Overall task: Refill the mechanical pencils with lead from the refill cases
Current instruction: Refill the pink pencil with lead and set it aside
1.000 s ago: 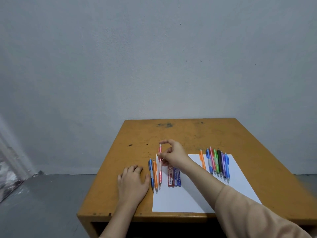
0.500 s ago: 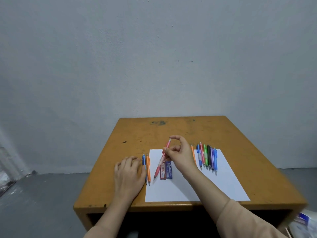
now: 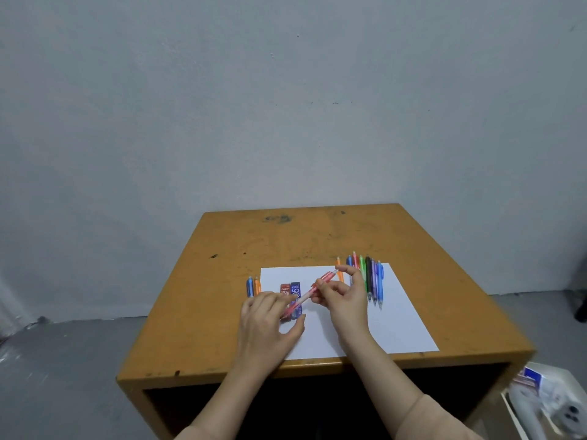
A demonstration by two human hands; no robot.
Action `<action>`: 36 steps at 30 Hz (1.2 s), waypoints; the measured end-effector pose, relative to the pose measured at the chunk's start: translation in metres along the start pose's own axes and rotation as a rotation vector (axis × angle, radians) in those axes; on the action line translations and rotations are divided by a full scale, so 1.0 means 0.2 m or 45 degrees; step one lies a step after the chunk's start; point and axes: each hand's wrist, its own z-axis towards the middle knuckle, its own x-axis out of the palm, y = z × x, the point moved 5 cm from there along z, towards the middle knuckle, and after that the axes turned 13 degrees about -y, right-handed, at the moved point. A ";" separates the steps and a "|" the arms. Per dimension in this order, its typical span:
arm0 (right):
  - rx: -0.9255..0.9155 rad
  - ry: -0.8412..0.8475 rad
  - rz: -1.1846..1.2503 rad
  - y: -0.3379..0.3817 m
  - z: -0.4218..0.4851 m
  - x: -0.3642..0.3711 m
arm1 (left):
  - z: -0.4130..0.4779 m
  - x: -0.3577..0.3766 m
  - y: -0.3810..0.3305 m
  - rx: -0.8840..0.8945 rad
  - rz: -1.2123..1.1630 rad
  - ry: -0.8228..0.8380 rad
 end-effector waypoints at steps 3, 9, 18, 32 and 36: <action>0.042 -0.005 0.029 -0.03 -0.01 -0.02 | 0.00 0.01 0.01 0.033 -0.008 -0.022; 0.097 0.023 0.085 -0.04 -0.04 -0.02 | 0.00 0.01 0.01 0.076 -0.027 -0.075; 0.193 0.008 0.224 -0.06 -0.03 -0.02 | 0.00 0.01 0.06 -0.045 0.020 -0.091; 0.287 -0.081 0.259 -0.06 0.05 -0.03 | -0.01 -0.01 0.14 -0.417 0.008 -0.037; 0.171 -0.107 0.187 0.00 0.12 -0.02 | -0.02 -0.03 0.18 -0.574 -0.051 -0.053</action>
